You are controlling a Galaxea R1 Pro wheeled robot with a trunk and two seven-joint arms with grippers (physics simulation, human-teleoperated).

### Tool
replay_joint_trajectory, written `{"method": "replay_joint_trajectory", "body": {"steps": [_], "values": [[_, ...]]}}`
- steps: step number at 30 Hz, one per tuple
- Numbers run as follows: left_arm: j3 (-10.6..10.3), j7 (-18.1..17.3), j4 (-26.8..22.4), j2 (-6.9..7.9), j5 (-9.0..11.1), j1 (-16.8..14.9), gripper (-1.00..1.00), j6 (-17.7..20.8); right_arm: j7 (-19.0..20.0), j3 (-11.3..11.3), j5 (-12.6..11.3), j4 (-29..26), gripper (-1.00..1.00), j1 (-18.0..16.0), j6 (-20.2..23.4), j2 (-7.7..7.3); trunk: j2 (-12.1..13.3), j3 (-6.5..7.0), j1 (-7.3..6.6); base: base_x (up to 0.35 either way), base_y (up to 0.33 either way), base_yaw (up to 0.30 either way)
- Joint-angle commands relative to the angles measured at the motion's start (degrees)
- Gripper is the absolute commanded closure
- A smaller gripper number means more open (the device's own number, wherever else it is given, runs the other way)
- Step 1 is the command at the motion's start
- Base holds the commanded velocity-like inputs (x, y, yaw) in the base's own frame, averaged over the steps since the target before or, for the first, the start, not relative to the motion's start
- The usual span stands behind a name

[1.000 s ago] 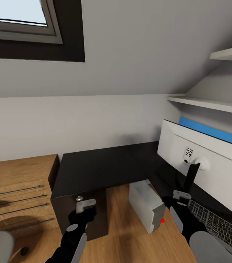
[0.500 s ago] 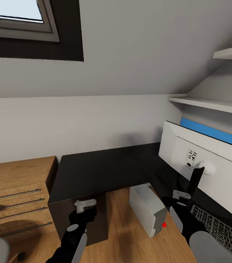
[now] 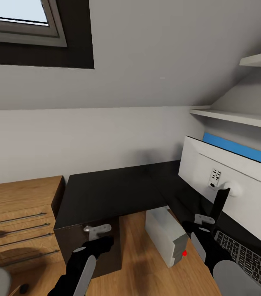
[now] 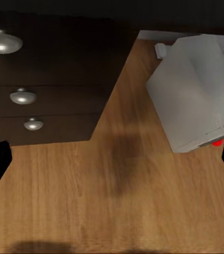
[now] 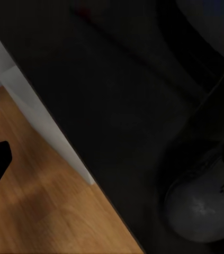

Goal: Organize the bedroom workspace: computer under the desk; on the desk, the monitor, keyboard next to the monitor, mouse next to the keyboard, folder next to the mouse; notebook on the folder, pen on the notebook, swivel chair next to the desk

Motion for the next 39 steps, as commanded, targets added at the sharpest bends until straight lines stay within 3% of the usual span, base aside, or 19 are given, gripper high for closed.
{"method": "replay_joint_trajectory", "body": {"steps": [1, 6, 11, 20, 30, 39], "values": [[-0.1, 0.5, -0.7, 0.00, 1.9, 0.0, -1.00, 1.8, -0.3, 0.1, -0.6, -0.1, -1.00, 0.0, 0.2, -0.02, -0.1, -0.08, 0.01, 0.000, 0.000, 0.000], [-0.1, 0.4, -2.6, 0.43, 7.0, 0.0, -1.00, 6.7, -0.3, 0.1, -0.6, -0.1, -1.00, 0.0, 0.2, -0.02, -0.1, -0.08, 0.01, 0.000, 0.000, 0.000], [-0.1, 0.4, -3.4, 0.93, 9.3, 0.0, -1.00, 8.5, -0.3, 0.1, -0.6, -0.2, -1.00, 0.0, 0.2, -0.02, -0.1, -0.08, 0.01, 0.000, 0.000, 0.000], [-0.1, 0.4, -3.6, 1.11, 10.0, 0.0, -1.00, 9.1, -0.4, 0.0, -0.6, -0.3, -1.00, 0.0, 0.2, -0.02, -0.1, -0.08, 0.01, 0.000, 0.000, 0.000], [-0.1, 0.4, -3.6, 1.12, 10.1, 0.0, -1.00, 9.2, -0.4, 0.0, -0.7, -0.3, -1.00, 0.0, 0.3, -0.02, -4.1, -1.78, 2.20, 0.000, 0.000, -0.099], [-0.1, 0.4, -3.6, 1.12, 10.1, 0.0, -1.00, 9.1, -0.4, -0.1, -0.7, -0.3, -1.00, 0.0, 0.3, -0.02, -4.1, -1.66, 2.20, 0.000, 0.000, -0.151]]}}
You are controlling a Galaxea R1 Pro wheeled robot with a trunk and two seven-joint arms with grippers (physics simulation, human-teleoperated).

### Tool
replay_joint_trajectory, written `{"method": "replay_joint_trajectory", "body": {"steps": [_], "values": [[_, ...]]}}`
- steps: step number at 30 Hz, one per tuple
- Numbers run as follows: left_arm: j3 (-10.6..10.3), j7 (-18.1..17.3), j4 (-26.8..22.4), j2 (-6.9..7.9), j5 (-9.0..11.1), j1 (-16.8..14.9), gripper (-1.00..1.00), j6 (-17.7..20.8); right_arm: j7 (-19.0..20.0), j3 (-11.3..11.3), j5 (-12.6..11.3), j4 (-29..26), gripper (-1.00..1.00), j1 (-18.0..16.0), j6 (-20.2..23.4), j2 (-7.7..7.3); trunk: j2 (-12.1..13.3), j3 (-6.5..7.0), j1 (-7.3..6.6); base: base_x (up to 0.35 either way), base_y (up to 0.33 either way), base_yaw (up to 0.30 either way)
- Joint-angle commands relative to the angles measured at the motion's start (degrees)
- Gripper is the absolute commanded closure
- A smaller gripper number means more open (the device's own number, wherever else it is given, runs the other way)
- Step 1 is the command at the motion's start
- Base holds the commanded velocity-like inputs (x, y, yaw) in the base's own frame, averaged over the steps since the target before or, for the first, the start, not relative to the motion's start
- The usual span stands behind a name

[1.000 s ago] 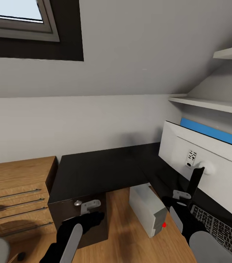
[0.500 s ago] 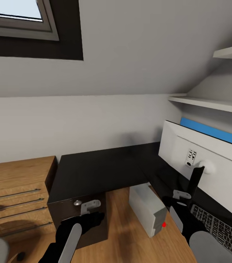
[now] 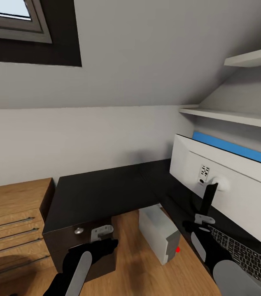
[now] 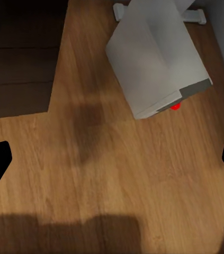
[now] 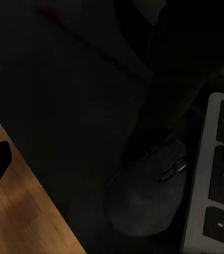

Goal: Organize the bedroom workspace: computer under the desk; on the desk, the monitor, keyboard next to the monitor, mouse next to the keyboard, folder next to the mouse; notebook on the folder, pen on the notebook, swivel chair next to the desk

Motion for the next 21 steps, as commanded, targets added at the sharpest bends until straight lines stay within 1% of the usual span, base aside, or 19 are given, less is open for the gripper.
{"method": "replay_joint_trajectory", "body": {"steps": [1, 2, 6, 21], "values": [[0.0, 0.6, -0.1, 0.00, 0.6, 0.0, -1.00, 0.1, -0.3, 0.1, -0.6, -0.1, -1.00, 0.0, 0.2, -0.02, -0.1, -0.07, 0.01, 0.000, 0.000, -0.045], [0.0, 0.6, -0.1, 0.00, 0.6, 0.0, -1.00, 0.1, -0.3, 0.1, -0.6, -0.1, -1.00, 0.0, 0.2, -0.02, -0.1, -0.07, 0.01, 0.000, 0.000, -0.036], [0.0, 0.6, -0.1, 0.00, 0.6, 0.0, -1.00, 0.1, -0.3, 0.1, -0.6, -0.1, -1.00, 0.0, 0.3, -0.02, -1.7, -0.79, 0.88, 0.000, 0.000, -0.014], [0.0, 0.6, -0.1, 0.00, 0.6, 0.0, -1.00, 0.0, 0.2, 0.2, -0.8, -0.1, -1.00, 0.0, 0.2, -0.02, -1.7, -0.78, 0.88, 0.000, 0.000, -0.001]]}}
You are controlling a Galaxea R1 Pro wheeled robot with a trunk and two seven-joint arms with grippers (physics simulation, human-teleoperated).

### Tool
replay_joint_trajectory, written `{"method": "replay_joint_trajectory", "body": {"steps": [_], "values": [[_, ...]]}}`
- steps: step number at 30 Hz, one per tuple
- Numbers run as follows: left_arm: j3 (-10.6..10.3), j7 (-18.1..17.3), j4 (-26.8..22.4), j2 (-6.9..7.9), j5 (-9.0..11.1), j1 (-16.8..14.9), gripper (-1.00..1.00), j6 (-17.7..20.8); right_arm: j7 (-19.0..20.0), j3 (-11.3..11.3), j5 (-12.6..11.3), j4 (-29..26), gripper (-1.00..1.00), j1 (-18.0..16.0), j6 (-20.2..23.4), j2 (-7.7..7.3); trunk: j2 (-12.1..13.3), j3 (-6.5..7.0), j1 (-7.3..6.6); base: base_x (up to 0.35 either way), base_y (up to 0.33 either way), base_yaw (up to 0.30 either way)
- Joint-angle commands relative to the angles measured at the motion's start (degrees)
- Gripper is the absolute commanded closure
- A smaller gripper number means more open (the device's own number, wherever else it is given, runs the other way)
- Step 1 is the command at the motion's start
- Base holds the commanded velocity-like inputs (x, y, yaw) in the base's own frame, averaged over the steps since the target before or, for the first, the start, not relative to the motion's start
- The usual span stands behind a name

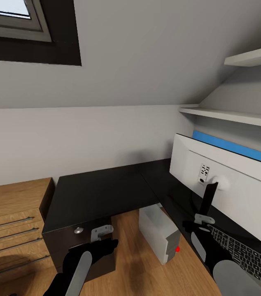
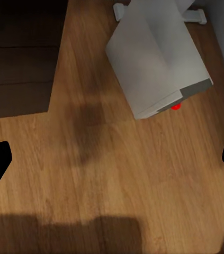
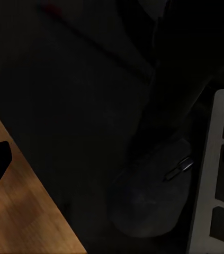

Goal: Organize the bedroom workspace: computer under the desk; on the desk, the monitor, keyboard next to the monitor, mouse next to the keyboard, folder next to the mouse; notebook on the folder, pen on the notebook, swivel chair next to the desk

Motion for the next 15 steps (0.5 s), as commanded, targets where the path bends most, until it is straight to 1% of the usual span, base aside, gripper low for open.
{"method": "replay_joint_trajectory", "body": {"steps": [1, 4, 5, 15], "values": [[0.0, 0.6, 0.0, 0.00, 0.6, 0.0, -1.00, 0.1, -0.2, 0.1, -0.6, -0.1, -1.00, 0.0, 0.2, -0.02, -0.1, -0.08, 0.01, 0.000, 0.000, 0.000], [0.0, 0.6, 0.0, 0.00, 0.6, 0.0, -1.00, 0.1, 0.6, 0.1, -0.6, -0.2, -1.00, 0.0, 0.2, -0.02, -0.1, -0.08, 0.01, 0.000, 0.000, 0.000], [0.0, 0.7, 0.0, 0.00, 0.5, 0.0, -1.00, 0.0, 1.7, 0.1, -0.6, -0.2, -1.00, 0.1, 0.1, -0.02, -0.1, -0.08, 0.01, 0.000, 0.000, 0.000], [0.0, 1.0, 0.1, 0.00, 0.4, 0.0, -1.00, -0.1, 3.9, 0.1, -0.5, -0.2, -1.00, 0.1, -0.1, -0.02, -0.1, -0.08, 0.01, 0.000, 0.000, 0.000]]}}
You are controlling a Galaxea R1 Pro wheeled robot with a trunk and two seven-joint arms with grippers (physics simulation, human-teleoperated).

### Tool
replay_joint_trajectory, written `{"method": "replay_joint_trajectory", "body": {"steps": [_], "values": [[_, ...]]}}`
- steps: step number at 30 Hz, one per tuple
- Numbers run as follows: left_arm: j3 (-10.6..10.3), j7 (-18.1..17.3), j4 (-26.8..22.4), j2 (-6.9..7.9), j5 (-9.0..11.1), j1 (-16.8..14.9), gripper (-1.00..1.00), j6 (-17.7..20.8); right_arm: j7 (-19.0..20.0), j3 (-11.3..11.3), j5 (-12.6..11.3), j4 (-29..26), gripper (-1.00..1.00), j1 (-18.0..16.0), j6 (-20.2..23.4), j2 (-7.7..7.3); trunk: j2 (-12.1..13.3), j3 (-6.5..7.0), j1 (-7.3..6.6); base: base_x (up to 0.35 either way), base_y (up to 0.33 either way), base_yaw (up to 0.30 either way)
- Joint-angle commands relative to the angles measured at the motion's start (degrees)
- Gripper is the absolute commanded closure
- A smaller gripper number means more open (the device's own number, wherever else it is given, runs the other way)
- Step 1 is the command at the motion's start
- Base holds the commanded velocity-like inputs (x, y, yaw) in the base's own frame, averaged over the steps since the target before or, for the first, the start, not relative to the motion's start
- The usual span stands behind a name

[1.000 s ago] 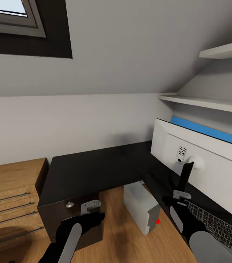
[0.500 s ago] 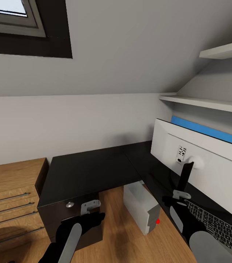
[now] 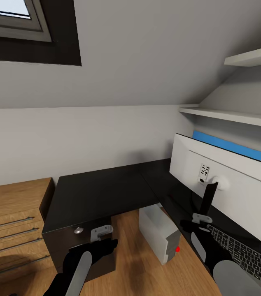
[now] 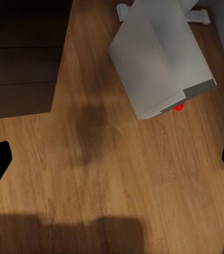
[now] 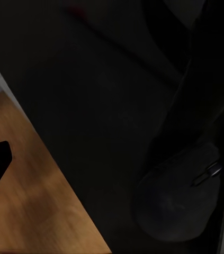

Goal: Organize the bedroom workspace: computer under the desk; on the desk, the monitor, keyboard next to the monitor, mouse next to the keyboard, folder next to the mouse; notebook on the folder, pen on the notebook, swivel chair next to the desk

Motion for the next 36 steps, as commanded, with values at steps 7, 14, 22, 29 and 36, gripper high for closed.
{"method": "replay_joint_trajectory", "body": {"steps": [7, 14, 22, 29, 36], "values": [[-0.1, 0.4, 0.0, 0.00, 0.6, 0.0, -1.00, 0.1, 4.3, 0.1, -0.5, -0.1, -1.00, 0.0, 0.3, -0.08, -0.1, -0.08, 0.00, 0.000, 0.000, 0.000], [-0.1, 0.4, 0.0, 0.00, 0.6, 0.0, -1.00, 0.1, 5.5, 0.1, -0.5, 0.0, -1.00, 0.0, 0.3, -0.10, -0.1, -0.08, 0.00, 0.000, 0.000, 0.000], [-0.1, 0.4, 0.0, 0.00, 0.6, 0.0, -1.00, 0.1, 5.6, 0.1, -0.5, 0.0, -1.00, 0.0, 0.3, -0.10, -0.1, -0.08, 0.00, 0.000, 0.000, 0.000], [-0.1, 0.5, 0.0, 0.00, 0.6, 0.0, -1.00, 0.0, 5.5, 0.0, -0.4, 0.0, -1.00, 0.0, 0.3, -0.15, -2.5, -1.15, 1.32, 0.000, 0.000, 0.000], [-0.1, 0.4, 0.0, 0.00, 0.6, 0.0, -1.00, 0.0, 5.4, 0.0, -0.4, 0.0, -1.00, 0.0, 0.3, -0.19, -4.5, -2.05, 2.42, 0.000, 0.000, 0.000]]}}
